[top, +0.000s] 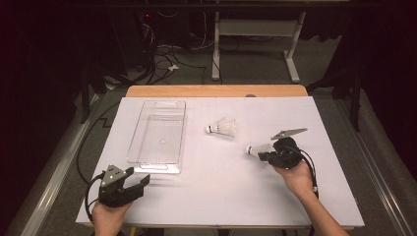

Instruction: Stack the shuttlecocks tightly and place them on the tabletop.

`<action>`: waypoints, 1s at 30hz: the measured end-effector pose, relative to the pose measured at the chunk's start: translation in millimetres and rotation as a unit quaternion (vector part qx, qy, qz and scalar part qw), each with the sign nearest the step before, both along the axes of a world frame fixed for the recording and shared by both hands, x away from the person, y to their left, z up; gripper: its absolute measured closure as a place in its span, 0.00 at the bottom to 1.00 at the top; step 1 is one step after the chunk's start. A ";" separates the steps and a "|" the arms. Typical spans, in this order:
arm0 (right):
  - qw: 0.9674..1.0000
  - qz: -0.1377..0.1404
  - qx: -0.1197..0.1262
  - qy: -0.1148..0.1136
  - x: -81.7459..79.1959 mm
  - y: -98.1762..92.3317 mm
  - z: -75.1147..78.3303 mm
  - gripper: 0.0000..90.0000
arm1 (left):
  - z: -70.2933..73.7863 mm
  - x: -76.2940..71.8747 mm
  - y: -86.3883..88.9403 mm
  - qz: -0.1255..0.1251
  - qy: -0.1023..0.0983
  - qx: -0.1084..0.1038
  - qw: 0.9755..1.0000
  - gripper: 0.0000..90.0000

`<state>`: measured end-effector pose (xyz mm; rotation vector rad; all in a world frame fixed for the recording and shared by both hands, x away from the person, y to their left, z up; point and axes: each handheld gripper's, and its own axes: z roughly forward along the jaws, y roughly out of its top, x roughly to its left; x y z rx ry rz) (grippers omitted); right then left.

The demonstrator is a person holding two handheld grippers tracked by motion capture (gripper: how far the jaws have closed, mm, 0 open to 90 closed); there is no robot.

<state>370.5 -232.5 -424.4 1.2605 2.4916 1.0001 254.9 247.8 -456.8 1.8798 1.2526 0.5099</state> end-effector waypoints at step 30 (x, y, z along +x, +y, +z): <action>1.000 -0.003 0.021 -0.011 16.9 3.0 18.8 1.00 | 0.0 0.0 2.2 0.001 -0.001 -0.004 1.000 0.38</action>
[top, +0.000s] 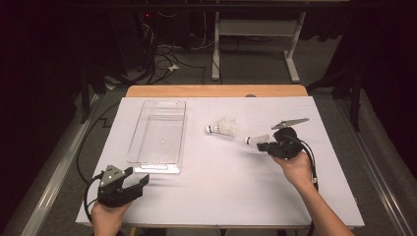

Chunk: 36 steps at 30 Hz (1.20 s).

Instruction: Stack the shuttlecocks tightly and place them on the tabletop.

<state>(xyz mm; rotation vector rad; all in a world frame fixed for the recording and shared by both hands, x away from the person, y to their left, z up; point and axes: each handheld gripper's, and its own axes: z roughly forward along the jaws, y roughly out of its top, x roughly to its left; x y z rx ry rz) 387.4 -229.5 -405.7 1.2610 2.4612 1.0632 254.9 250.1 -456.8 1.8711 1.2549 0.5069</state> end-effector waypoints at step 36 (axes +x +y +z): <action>1.000 -0.014 0.010 0.010 29.5 1.5 -5.5 1.00 | -0.3 -0.9 -0.5 0.001 0.002 -0.002 1.000 0.38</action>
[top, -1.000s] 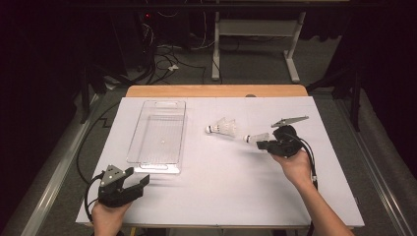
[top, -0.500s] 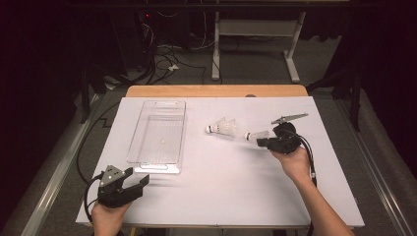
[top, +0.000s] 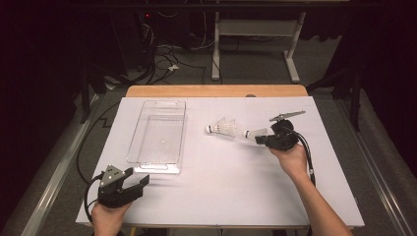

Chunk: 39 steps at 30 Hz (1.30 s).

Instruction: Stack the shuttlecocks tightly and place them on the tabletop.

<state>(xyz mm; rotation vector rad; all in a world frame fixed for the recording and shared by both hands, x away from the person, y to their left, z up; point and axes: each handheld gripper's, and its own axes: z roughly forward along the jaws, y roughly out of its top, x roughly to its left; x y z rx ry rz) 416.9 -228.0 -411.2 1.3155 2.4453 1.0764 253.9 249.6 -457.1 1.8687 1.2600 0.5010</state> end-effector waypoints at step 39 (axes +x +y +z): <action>1.000 0.015 -0.014 0.008 32.2 29.0 -3.0 1.00 | -0.2 0.6 0.6 0.001 0.002 0.001 1.000 0.38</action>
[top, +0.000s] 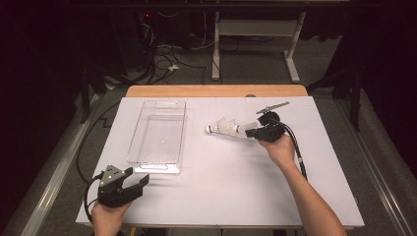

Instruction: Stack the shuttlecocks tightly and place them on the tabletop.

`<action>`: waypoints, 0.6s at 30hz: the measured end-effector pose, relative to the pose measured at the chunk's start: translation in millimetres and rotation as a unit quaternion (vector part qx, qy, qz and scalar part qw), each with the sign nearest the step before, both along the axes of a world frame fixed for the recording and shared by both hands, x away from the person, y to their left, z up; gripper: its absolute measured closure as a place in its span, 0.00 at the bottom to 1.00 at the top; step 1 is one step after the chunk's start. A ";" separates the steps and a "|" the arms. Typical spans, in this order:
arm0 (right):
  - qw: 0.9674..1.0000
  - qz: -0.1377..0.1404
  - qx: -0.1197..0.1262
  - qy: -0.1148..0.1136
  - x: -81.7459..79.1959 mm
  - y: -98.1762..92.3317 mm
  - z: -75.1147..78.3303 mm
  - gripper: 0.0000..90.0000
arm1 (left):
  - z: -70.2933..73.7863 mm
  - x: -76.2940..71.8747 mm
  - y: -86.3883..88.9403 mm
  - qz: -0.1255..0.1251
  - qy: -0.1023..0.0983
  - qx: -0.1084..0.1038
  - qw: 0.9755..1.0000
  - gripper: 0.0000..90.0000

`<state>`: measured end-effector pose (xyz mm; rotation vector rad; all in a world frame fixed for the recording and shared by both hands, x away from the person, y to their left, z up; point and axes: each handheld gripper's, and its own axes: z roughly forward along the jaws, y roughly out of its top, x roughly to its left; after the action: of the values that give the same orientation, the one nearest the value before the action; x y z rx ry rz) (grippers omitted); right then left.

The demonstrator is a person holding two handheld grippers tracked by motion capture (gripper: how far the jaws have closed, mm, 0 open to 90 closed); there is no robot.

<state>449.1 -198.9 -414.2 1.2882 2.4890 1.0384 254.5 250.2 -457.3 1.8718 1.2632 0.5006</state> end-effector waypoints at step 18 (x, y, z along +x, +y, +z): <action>1.000 0.000 -0.001 0.003 9.1 7.3 -3.7 1.00 | -0.1 -0.5 -0.2 0.001 0.000 0.000 1.000 0.38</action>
<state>458.2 -191.7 -417.9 1.2934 2.4935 1.0328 254.0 249.9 -457.4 1.8710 1.2642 0.5028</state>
